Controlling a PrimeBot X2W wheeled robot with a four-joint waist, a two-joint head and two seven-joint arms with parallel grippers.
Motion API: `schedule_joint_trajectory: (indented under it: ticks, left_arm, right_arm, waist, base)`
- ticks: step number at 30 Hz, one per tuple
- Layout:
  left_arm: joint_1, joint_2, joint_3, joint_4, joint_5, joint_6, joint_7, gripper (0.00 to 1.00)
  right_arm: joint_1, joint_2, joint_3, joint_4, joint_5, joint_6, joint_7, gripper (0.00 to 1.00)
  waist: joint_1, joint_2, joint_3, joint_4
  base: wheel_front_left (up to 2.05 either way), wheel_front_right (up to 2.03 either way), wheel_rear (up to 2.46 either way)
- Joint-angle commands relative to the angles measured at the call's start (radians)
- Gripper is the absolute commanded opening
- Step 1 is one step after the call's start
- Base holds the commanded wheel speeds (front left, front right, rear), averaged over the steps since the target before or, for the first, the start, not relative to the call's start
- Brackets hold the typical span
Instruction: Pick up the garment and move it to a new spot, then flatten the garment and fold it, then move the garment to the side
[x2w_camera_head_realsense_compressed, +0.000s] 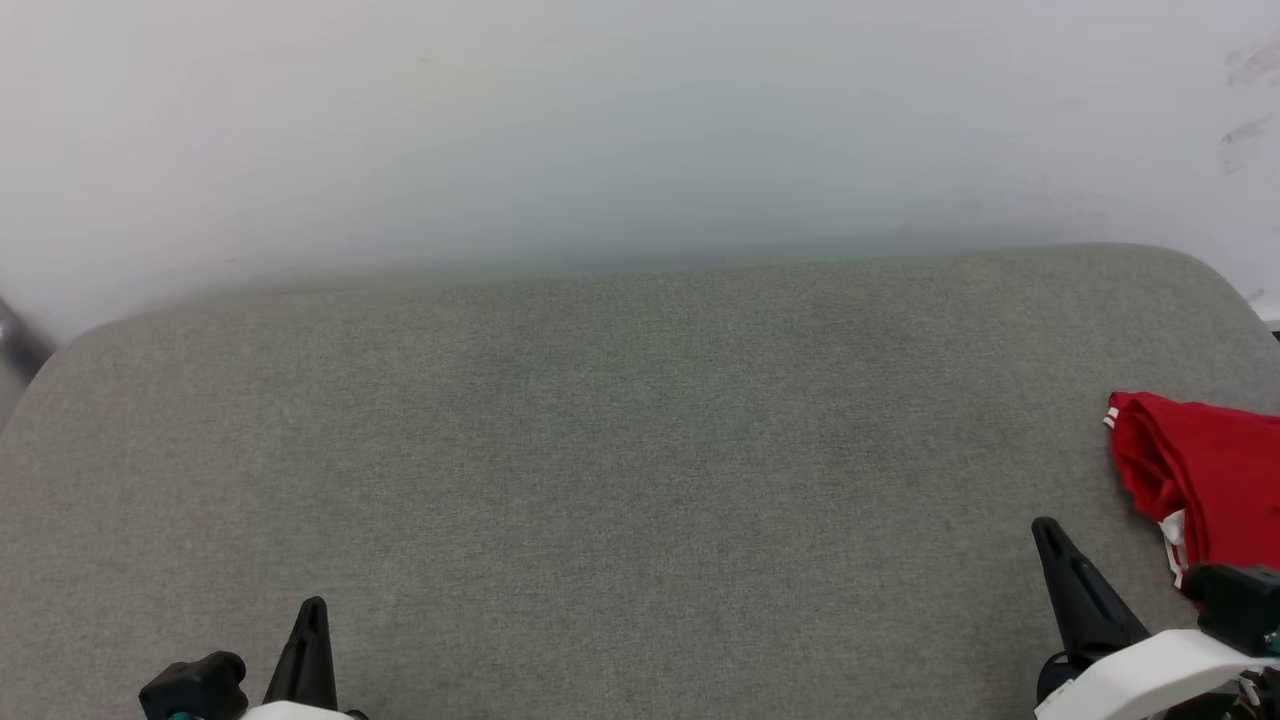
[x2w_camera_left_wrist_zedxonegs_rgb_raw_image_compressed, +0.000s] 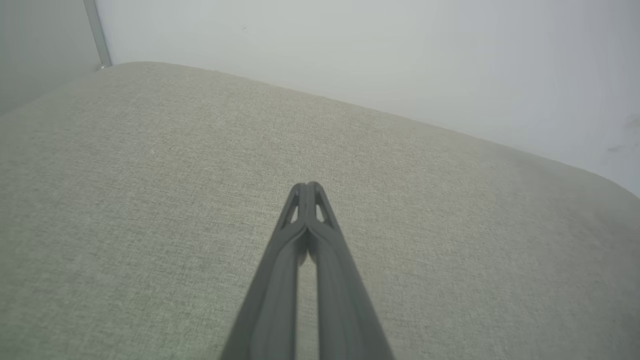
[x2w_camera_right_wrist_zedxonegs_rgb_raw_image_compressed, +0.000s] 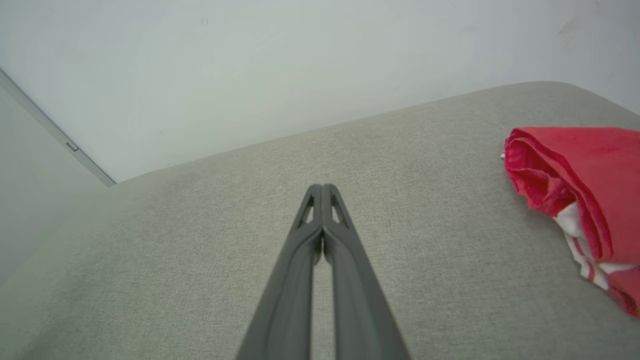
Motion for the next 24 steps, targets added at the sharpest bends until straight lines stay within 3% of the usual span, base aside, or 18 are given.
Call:
schedule_joint_trajectory:
  ticks: [1, 24]
  left_arm:
    - [-0.03, 0.001, 0.014, -0.008, -0.025, -0.009, 0.006, 0.0]
    - [-0.098, -0.071, 0.1, 0.032, -0.352, -0.105, 0.102, 0.0]
  right_arm:
    - [-0.033, 0.0, -0.006, -0.008, 0.034, 0.0, 0.001, 0.0]
    - [-0.095, 0.023, -0.037, 0.084, 0.411, 0.0, 0.011, 0.0]
  waist:
    - [0.0, 0.0, 0.0, 0.0]
    - [0.0, 0.0, 0.009, 0.012]
  base:
    - [0.0, 0.0, 0.0]
    - [0.0, 0.0, 0.0]
